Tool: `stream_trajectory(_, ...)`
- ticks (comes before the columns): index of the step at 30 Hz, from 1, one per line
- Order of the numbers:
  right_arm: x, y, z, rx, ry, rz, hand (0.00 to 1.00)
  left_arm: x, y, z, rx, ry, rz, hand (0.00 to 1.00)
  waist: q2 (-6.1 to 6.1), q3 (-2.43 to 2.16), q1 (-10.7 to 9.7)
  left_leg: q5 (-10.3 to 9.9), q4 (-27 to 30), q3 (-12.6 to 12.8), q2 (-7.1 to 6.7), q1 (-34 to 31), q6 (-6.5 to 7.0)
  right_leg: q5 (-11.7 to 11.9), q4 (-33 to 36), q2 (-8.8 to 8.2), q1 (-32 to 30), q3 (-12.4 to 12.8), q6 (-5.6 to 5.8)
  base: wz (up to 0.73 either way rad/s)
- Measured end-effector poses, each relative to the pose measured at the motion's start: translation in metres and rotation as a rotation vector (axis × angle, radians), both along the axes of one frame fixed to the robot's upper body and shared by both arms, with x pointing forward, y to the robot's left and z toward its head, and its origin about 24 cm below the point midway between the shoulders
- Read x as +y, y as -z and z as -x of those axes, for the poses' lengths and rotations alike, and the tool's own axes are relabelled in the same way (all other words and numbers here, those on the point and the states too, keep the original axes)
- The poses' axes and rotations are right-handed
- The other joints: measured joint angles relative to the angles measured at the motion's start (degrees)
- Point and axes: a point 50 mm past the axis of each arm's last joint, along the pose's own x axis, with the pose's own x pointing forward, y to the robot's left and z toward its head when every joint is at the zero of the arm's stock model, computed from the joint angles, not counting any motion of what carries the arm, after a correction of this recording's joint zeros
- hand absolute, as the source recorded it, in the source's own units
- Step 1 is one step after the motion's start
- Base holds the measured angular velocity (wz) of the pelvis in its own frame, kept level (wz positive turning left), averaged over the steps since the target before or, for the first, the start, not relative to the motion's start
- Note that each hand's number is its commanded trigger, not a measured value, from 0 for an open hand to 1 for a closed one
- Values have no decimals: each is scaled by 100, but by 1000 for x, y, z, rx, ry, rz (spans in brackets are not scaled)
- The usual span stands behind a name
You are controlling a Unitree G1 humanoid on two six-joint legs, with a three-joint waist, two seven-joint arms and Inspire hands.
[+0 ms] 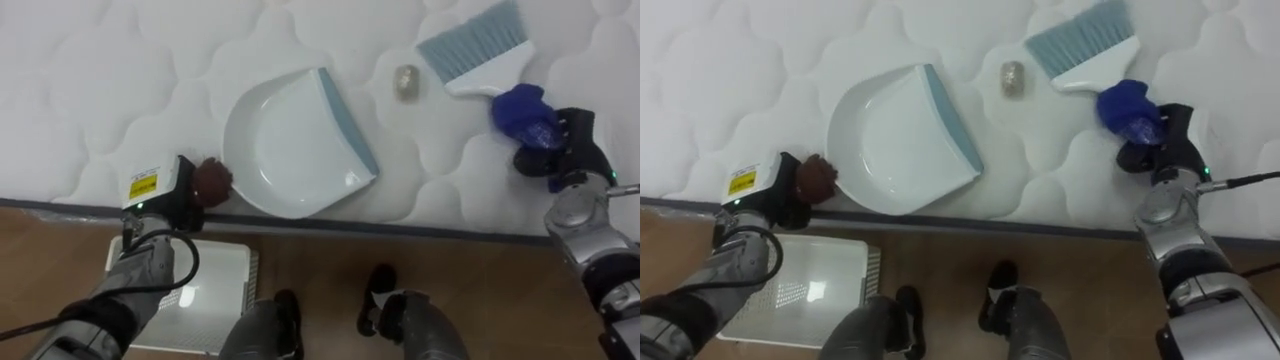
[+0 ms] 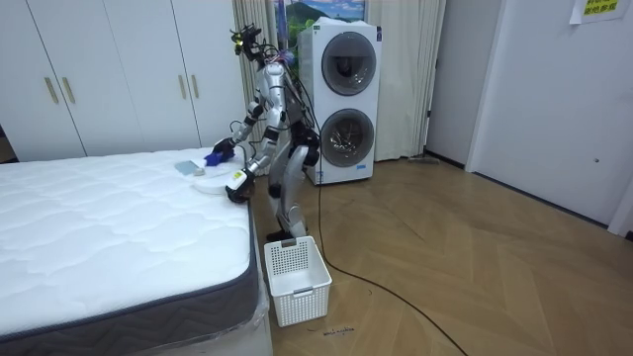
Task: Clean bed
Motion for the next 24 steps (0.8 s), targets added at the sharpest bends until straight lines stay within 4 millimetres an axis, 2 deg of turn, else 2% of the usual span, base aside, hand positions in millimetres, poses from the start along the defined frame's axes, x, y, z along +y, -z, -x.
stream_trajectory(17, 5, 12, 6, 52, 7, -13, 100, 4, 2, 1, 24, -47, -19, 100, 16, -11, -11, 11, -26, -80, -10, 129, -12, 3, -66, -23, 186, -65, 5, 0)
stream_trajectory(24, 4, 12, 5, 61, 24, 2, 100, 6, 2, 2, 32, -64, -36, 100, 8, -9, -51, 18, -19, -112, -88, 129, -3, -8, -2, -61, 181, -47, 29, 2)
